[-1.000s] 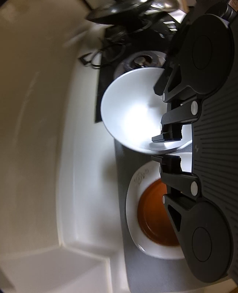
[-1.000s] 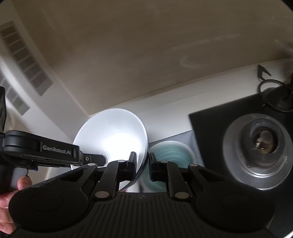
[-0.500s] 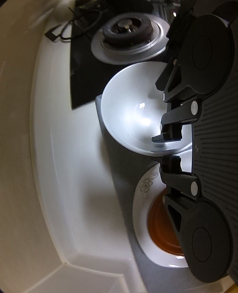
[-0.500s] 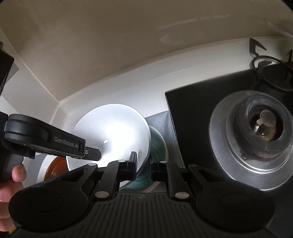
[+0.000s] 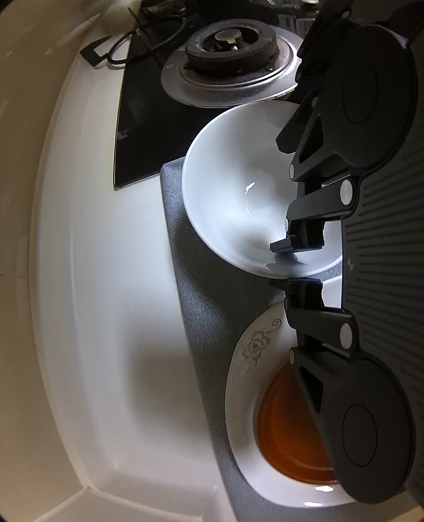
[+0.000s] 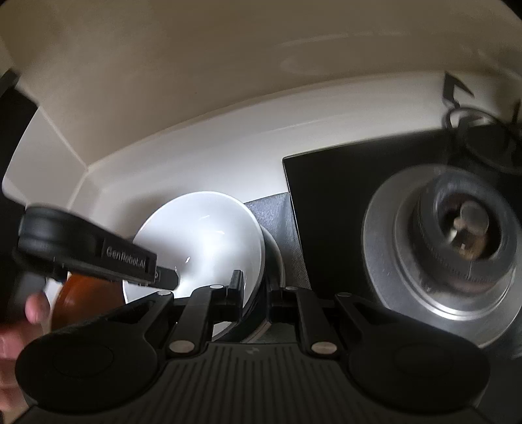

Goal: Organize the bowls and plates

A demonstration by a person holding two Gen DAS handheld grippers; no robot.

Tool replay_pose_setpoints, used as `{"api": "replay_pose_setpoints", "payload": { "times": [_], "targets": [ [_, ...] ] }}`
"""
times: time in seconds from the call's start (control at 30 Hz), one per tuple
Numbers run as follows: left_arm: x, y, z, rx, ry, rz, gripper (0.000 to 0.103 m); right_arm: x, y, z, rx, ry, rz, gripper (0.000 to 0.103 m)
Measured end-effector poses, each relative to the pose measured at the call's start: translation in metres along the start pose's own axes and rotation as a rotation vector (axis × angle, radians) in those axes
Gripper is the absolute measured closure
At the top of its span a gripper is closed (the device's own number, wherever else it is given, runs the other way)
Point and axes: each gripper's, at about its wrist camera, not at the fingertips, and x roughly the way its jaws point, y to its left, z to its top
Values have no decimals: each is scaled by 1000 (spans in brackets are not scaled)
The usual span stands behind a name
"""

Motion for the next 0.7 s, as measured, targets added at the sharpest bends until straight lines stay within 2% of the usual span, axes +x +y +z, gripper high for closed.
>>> {"api": "replay_pose_setpoints", "payload": {
  "times": [0.17,0.33,0.53,0.7],
  "targets": [
    [7,5,3,-31,14,-41,82,-1,16,4,-163,20,-55,89],
    [8,10,5,-51,27,-70,82,-1,24,11,-246,64,-84,88],
    [10,23,7,-84,53,-134,82,-6,5,20,-122,101,-30,87],
    [11,37,4,-160,71,-204,82,-5,0,17,-83,74,-32,91]
  ]
}}
